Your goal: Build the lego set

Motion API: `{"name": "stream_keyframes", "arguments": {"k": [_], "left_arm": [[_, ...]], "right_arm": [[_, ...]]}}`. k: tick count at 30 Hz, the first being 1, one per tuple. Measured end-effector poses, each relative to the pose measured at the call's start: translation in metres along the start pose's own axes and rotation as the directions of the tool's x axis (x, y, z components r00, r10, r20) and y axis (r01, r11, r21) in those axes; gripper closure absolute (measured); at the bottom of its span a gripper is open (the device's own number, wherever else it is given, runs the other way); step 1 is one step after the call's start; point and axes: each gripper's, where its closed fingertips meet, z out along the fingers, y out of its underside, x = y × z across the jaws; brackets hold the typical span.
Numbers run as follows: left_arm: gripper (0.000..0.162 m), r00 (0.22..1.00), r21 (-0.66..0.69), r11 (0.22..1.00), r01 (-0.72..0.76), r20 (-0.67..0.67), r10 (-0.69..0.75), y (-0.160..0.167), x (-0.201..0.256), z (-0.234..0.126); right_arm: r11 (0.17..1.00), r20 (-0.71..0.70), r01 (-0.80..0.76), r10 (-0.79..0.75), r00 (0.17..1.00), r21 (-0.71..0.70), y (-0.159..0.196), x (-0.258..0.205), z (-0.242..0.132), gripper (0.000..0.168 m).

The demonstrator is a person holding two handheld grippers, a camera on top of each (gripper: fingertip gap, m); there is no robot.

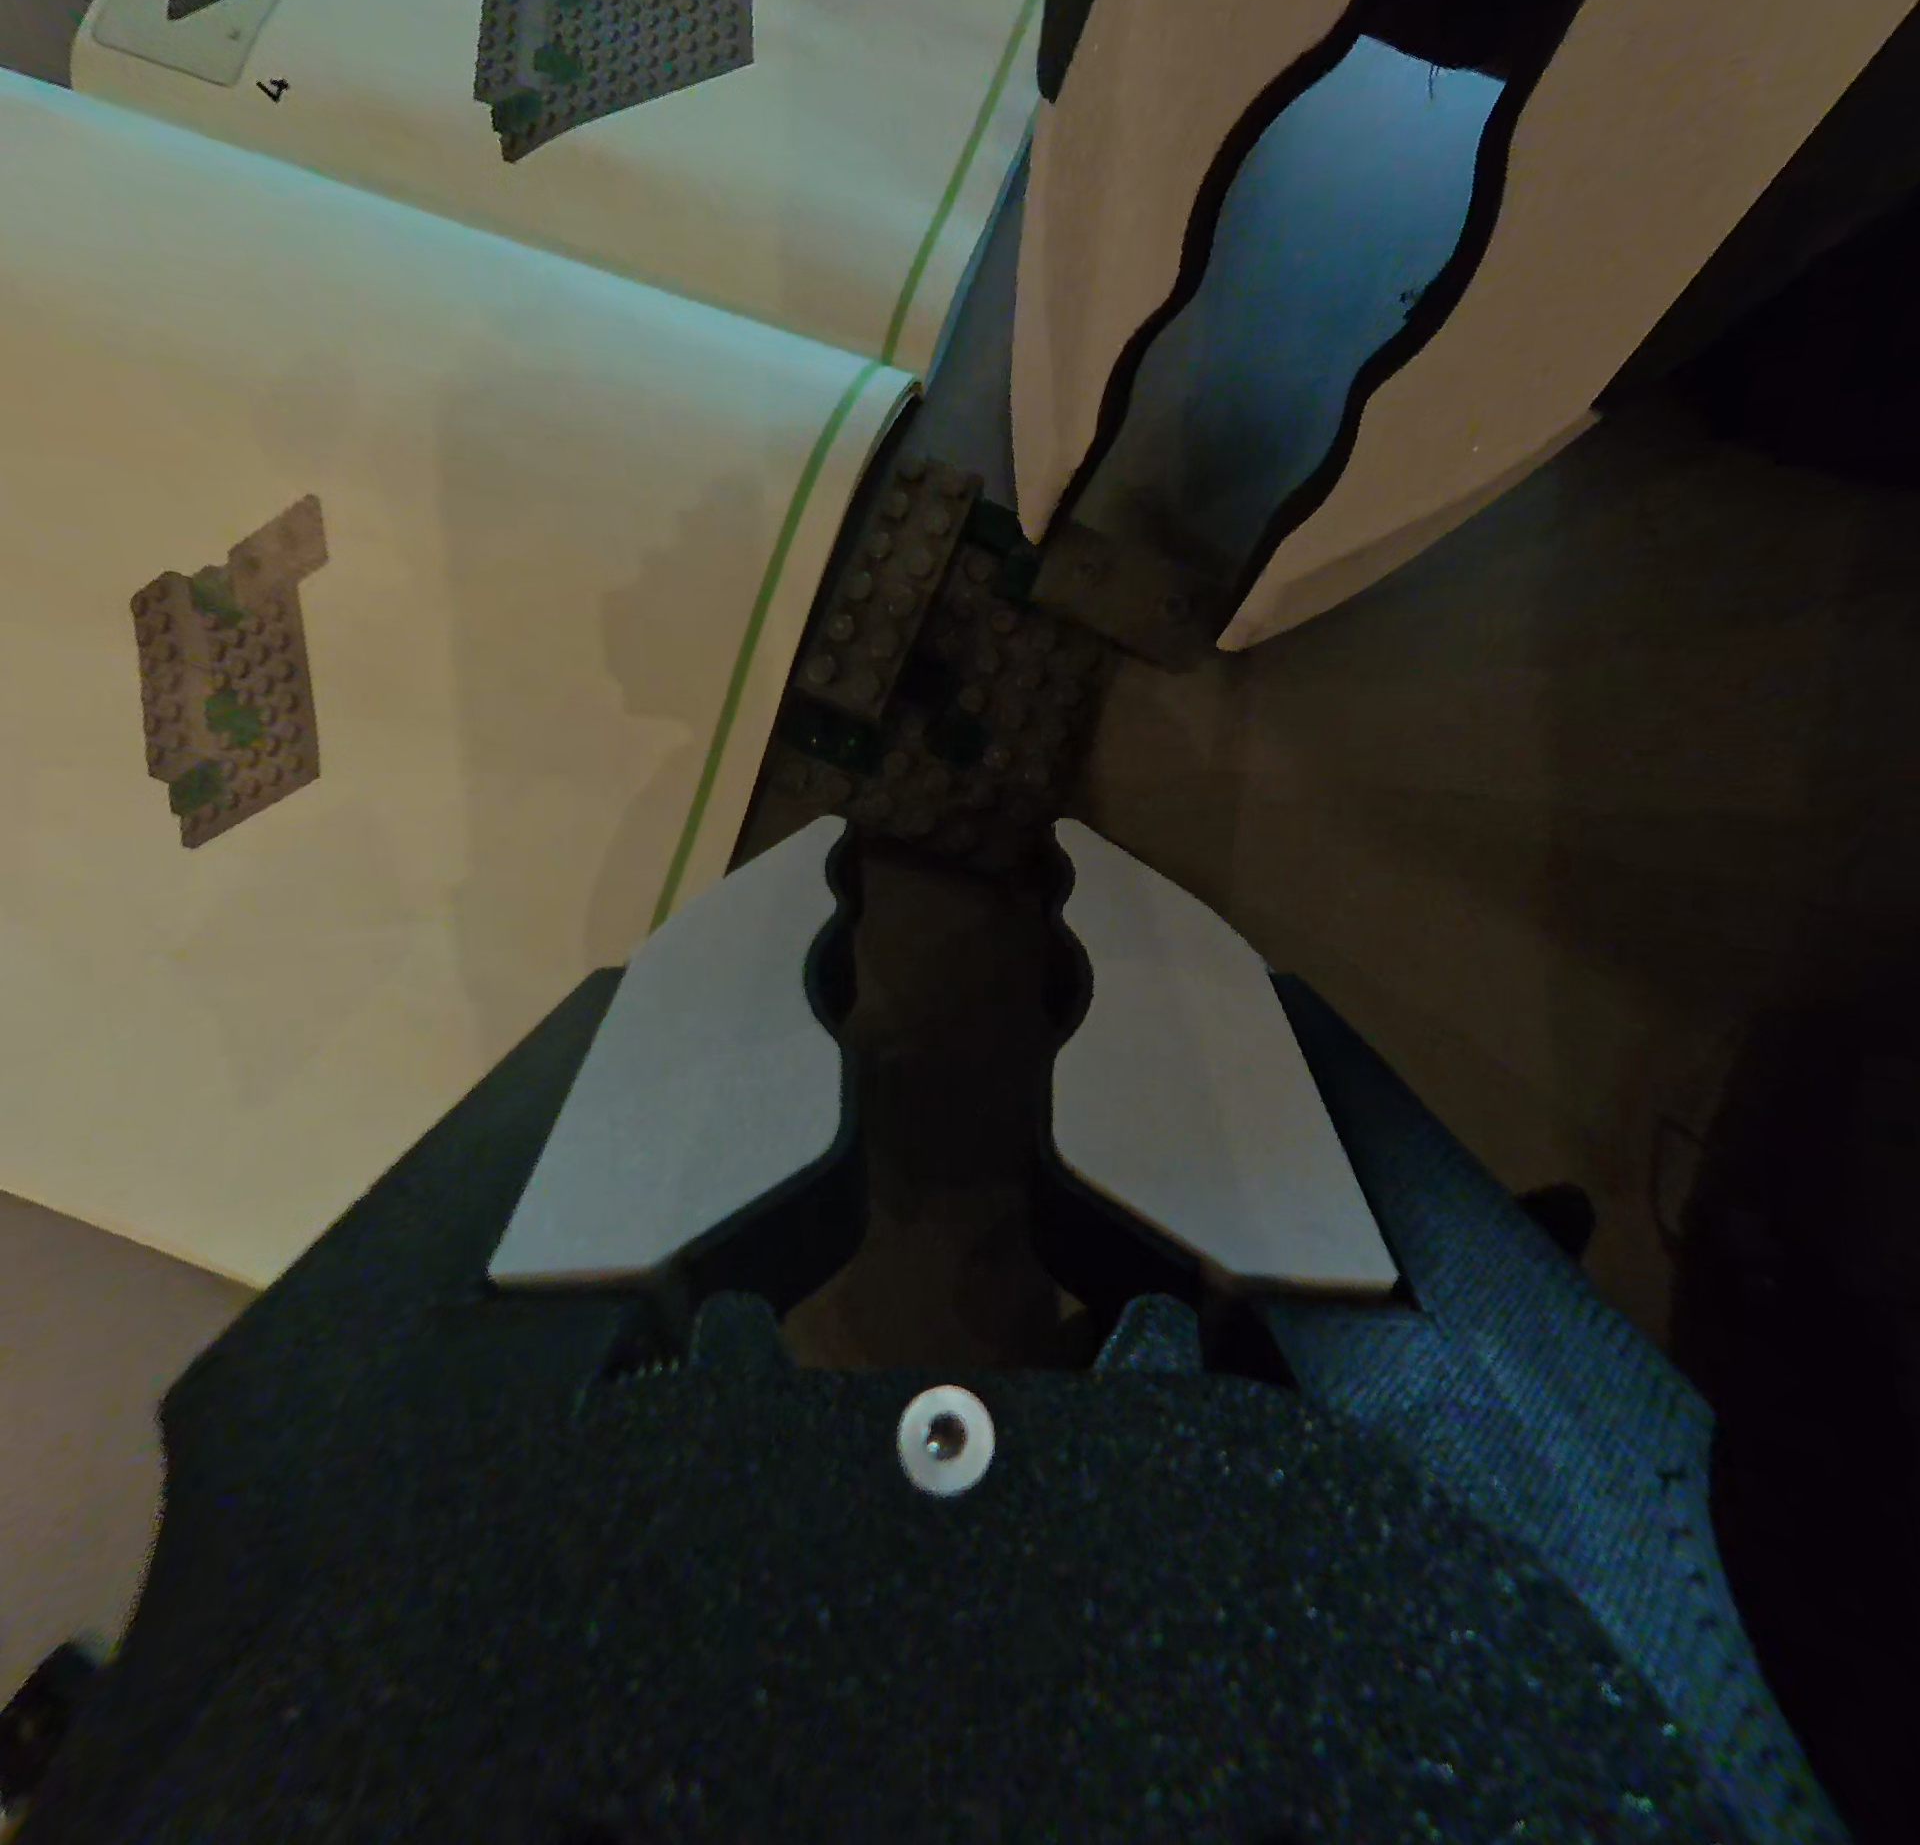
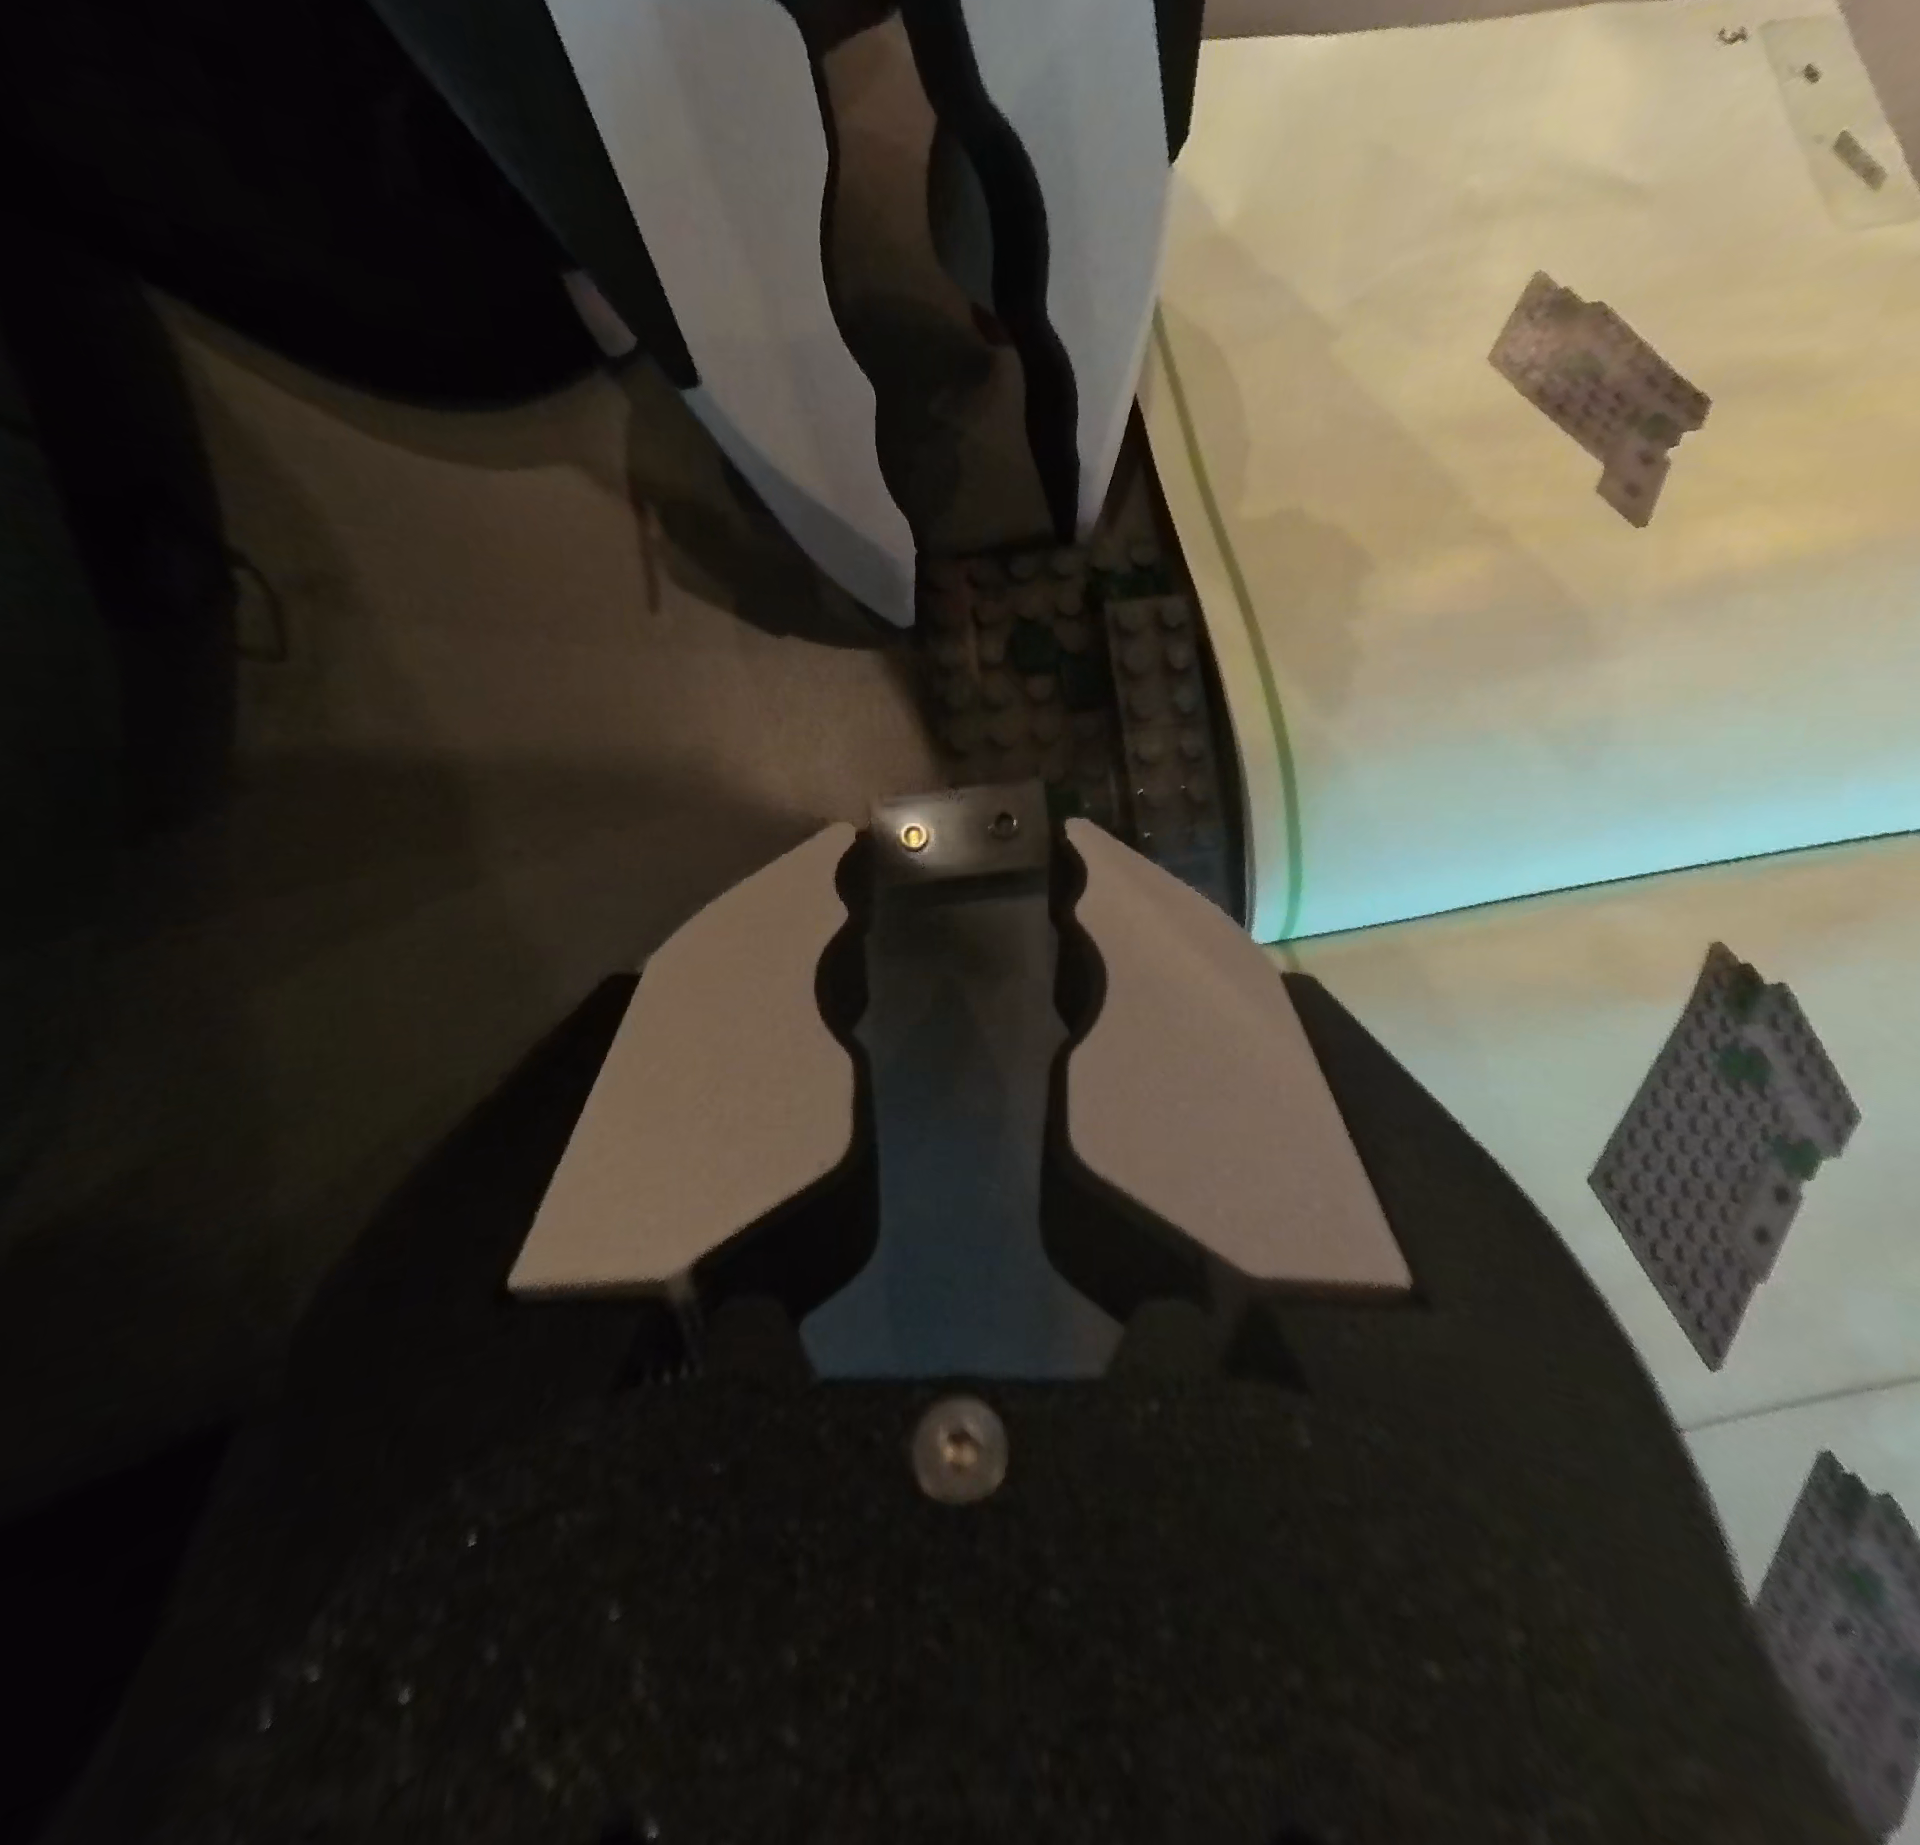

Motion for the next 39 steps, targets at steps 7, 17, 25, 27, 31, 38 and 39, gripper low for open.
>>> {"name": "stream_keyframes", "arguments": {"k": [7, 17, 25, 27, 31, 38, 39], "left_arm": [[0.129, 1.0, 0.003, 1.0, -0.003, -0.003, 0.003, 0.0, 0.001, 0.0], [0.13, 1.0, 0.005, 1.0, -0.004, -0.006, 0.004, 0.0, 0.001, 0.0], [0.13, 1.0, 0.006, 1.0, -0.005, -0.007, 0.005, 0.0, 0.001, 0.0], [0.13, 1.0, 0.006, 1.0, -0.004, -0.007, 0.004, 0.0, 0.001, 0.0], [0.13, 1.0, 0.007, 1.0, -0.004, -0.008, 0.004, 0.0, 0.001, 0.0], [0.13, 1.0, 0.007, 1.0, -0.009, -0.007, 0.009, 0.0, 0.002, 0.0], [0.13, 1.0, 0.008, 1.0, -0.009, -0.007, 0.009, 0.0, 0.002, 0.0]], "right_arm": [[1.0, 0.004, -0.011, 0.011, 1.0, -0.004, 0.002, -0.001, 0.002, 0.135], [1.0, 0.003, -0.009, 0.009, 1.0, 0.014, 0.0, -0.002, -0.001, 0.134], [0.999, -0.008, -0.016, 0.016, 1.0, 0.029, 0.001, 0.0, -0.002, 0.134], [0.999, -0.007, -0.014, 0.015, 1.0, 0.034, 0.0, -0.001, -0.003, 0.134], [0.998, -0.023, -0.014, 0.016, 1.0, 0.055, -0.004, 0.001, -0.008, 0.134], [0.979, -0.116, -0.014, 0.038, 0.993, 0.203, -0.039, 0.036, -0.035, 0.146], [0.973, -0.126, -0.02, 0.05, 0.991, 0.229, -0.048, 0.048, -0.037, 0.149]]}}
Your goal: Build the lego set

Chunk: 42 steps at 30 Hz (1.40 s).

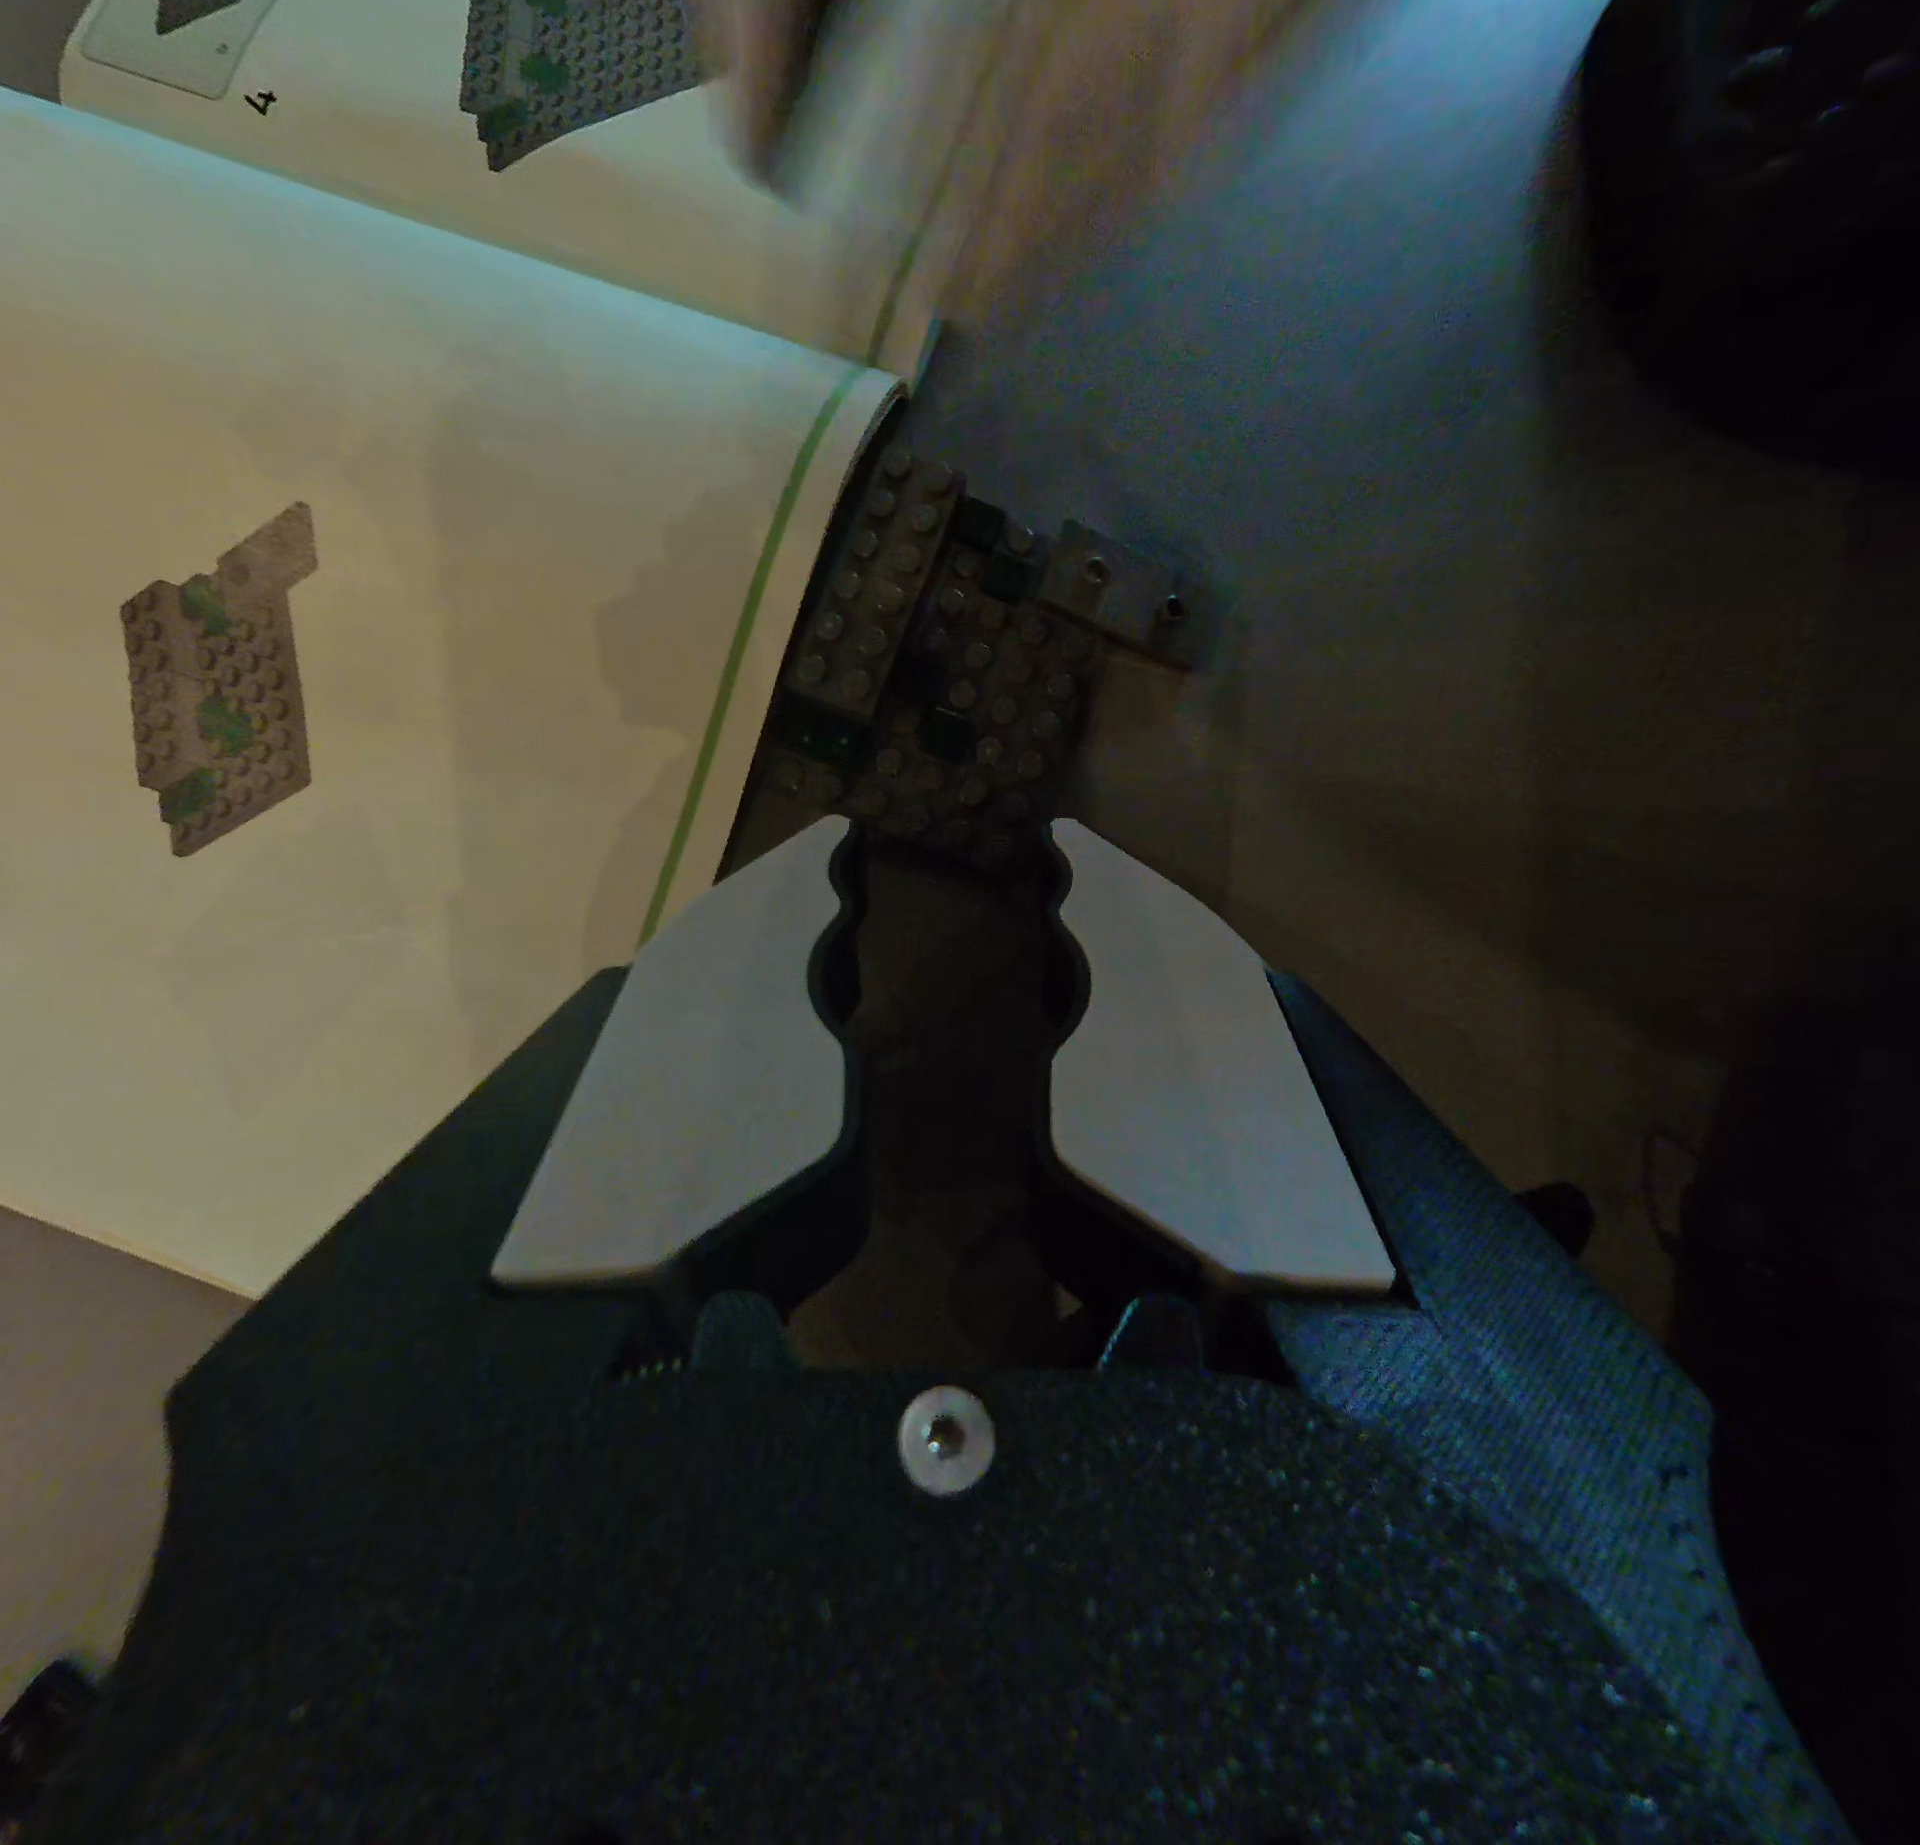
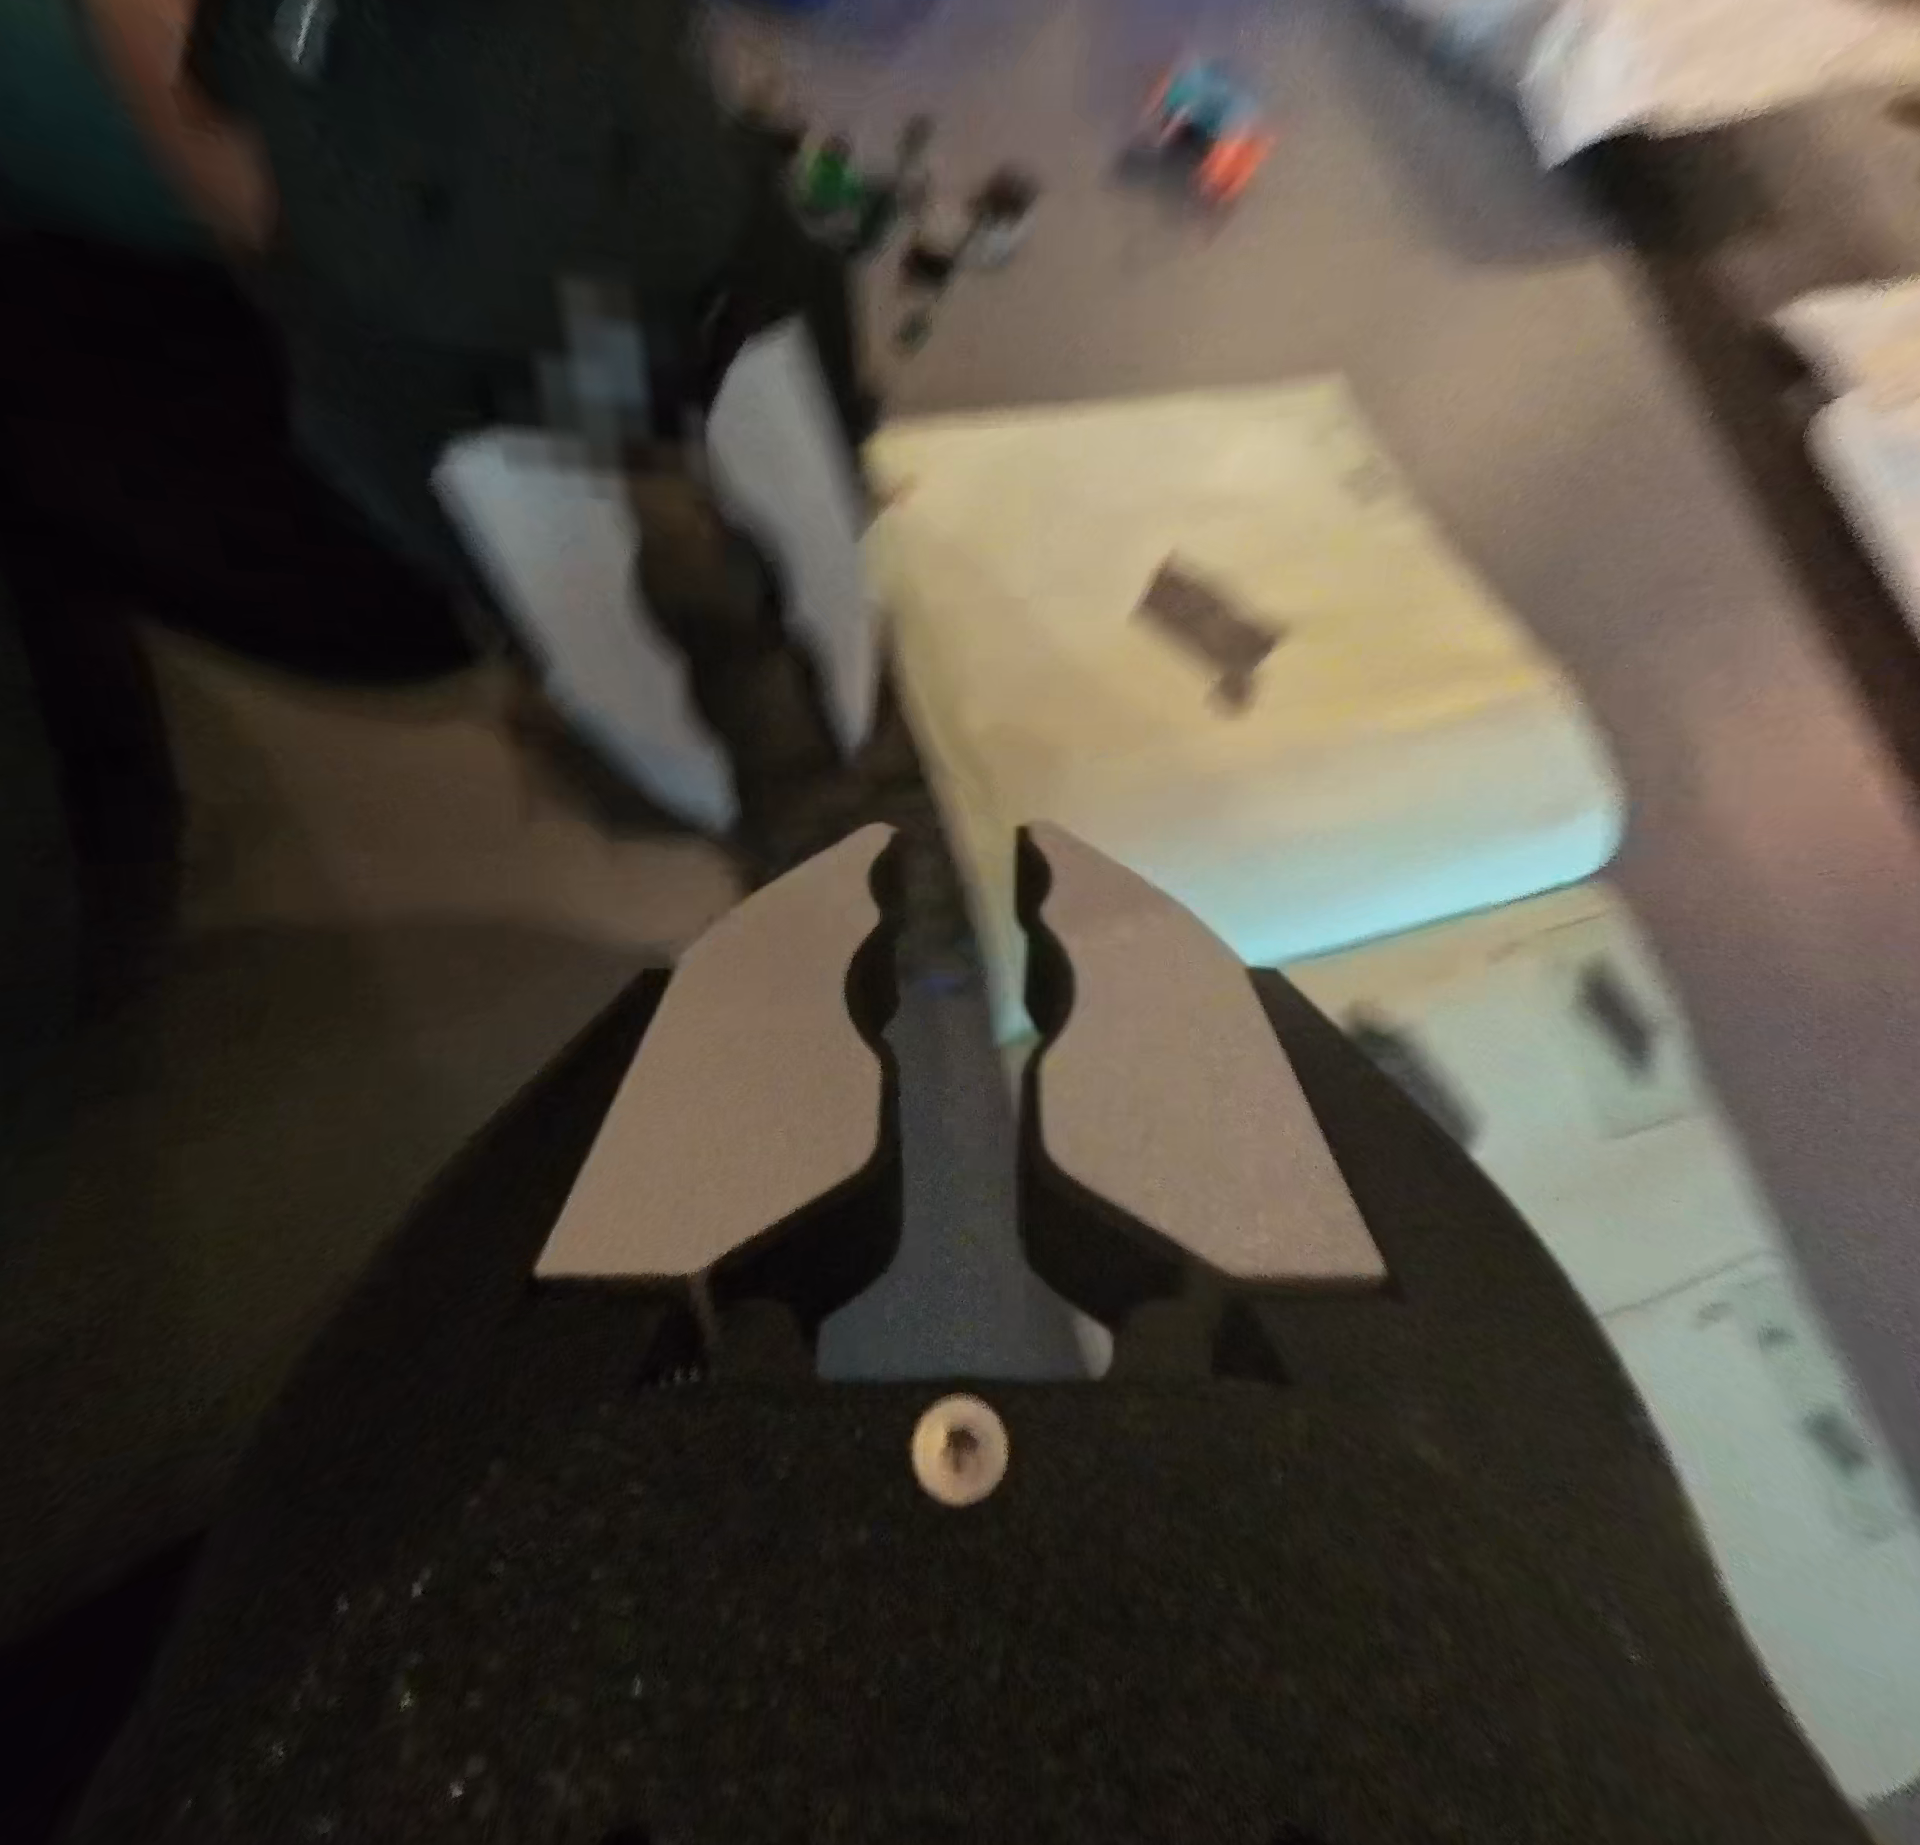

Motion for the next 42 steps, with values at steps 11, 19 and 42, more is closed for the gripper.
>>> {"name": "stream_keyframes", "arguments": {"k": [11, 19, 42], "left_arm": [[0.13, 1.0, 0.002, 1.0, -0.002, 0.005, 0.002, 0.0, 0.0, -0.001], [0.13, 1.0, 0.005, 1.0, -0.004, 0.003, 0.004, 0.0, 0.0, -0.001], [0.13, 1.0, 0.007, 1.0, 0.0, -0.001, 0.0, 0.001, 0.001, -0.001]], "right_arm": [[0.991, -0.075, 0.055, -0.065, 0.995, -0.12, -0.009, 0.063, 0.078, 0.168], [0.98, -0.067, 0.063, -0.077, 0.995, -0.191, 0.0, 0.069, 0.096, 0.168], [0.988, -0.122, 0.046, -0.064, 0.991, -0.145, -0.016, 0.063, 0.069, 0.168]]}}
